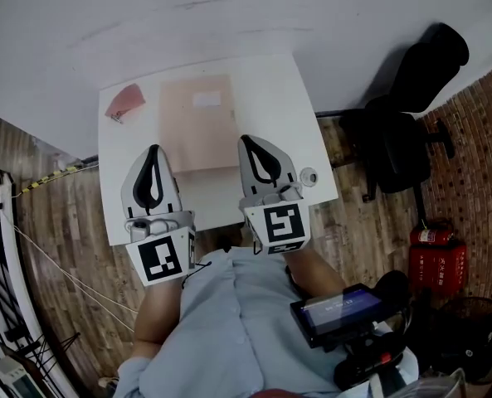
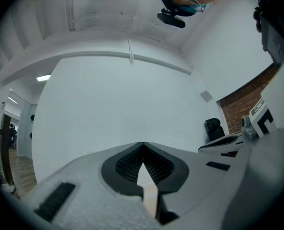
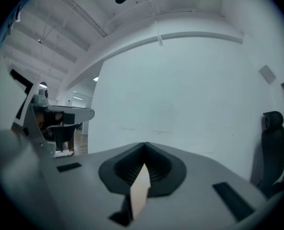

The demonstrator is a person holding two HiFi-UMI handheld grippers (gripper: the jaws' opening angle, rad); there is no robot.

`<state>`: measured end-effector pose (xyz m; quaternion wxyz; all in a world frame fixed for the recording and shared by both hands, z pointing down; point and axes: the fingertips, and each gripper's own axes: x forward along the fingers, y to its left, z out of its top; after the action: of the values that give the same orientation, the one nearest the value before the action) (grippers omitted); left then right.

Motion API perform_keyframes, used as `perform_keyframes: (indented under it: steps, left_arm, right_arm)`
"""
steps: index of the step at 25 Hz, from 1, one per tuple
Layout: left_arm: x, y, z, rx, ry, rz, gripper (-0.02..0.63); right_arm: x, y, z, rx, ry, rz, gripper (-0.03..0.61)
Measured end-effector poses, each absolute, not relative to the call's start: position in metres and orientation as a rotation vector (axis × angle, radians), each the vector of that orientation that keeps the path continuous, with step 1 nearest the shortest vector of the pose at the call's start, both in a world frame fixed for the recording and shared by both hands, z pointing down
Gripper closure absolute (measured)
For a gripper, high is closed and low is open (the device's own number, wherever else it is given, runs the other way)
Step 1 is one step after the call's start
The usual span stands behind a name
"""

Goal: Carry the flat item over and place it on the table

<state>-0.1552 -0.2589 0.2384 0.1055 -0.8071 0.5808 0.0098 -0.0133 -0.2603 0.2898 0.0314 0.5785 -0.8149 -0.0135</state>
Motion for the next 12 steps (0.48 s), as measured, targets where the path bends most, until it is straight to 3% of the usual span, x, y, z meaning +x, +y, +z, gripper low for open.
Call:
perform_keyframes:
  steps: [12]
  left_arm:
    - [-0.149, -0.2608, 0.2391, -2.389, 1.689, 0.031, 0.604]
  right_arm:
    - [-0.007, -0.2608, 0.2892, 1.796, -2.51, -0.043, 0.575]
